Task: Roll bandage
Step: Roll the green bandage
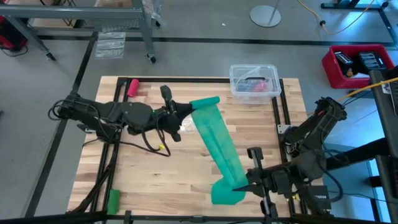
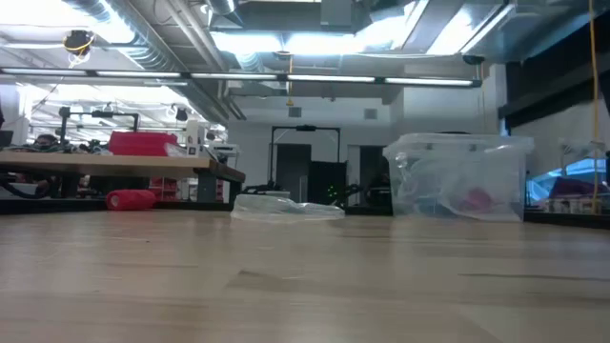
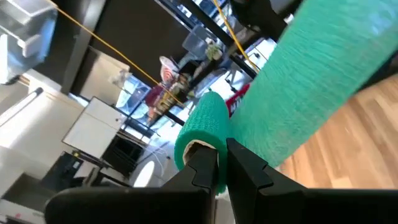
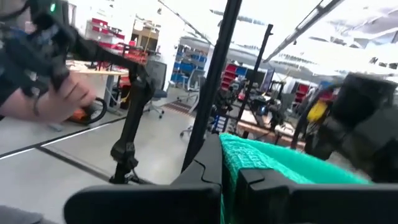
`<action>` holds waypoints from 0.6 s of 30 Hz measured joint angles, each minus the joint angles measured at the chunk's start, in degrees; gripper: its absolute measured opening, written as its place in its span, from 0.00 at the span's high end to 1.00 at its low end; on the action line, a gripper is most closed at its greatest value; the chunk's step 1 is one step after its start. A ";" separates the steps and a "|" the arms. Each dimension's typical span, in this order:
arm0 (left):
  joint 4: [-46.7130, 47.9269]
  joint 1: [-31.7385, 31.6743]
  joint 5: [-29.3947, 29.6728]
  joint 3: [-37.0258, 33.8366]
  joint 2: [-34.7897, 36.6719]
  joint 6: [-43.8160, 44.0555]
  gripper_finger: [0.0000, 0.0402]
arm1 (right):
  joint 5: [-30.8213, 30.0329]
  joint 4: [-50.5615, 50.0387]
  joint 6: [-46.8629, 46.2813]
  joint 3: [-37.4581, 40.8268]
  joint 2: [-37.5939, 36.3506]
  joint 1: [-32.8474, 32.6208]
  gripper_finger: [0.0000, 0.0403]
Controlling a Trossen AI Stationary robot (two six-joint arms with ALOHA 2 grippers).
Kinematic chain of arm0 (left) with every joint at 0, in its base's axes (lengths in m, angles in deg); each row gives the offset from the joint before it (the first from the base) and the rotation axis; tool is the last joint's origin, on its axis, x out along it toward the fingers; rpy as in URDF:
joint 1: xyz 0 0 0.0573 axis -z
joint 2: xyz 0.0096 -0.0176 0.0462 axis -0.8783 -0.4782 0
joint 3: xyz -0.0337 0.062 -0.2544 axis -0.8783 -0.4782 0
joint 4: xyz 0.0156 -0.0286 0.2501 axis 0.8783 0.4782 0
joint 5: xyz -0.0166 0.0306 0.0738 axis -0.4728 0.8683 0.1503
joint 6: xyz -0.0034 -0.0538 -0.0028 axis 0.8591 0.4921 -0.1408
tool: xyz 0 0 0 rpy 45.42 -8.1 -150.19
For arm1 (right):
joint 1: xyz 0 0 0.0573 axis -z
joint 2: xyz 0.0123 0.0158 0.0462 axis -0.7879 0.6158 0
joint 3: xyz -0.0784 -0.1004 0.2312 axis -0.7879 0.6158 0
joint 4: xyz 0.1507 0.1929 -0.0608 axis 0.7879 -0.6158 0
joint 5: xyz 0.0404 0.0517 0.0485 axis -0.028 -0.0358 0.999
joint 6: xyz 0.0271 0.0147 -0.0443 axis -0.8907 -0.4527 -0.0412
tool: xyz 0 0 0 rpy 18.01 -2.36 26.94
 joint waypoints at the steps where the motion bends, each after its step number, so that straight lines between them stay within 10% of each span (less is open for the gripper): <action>1: -0.50 0.00 0.00 -1.03 0.02 0.46 0.96 | 0.14 -0.04 0.67 -0.43 0.00 0.00 1.00; 18: -0.58 4.48 -5.25 -7.30 -0.31 9.01 0.96 | -6.51 -0.29 13.08 -9.48 0.07 -0.02 1.00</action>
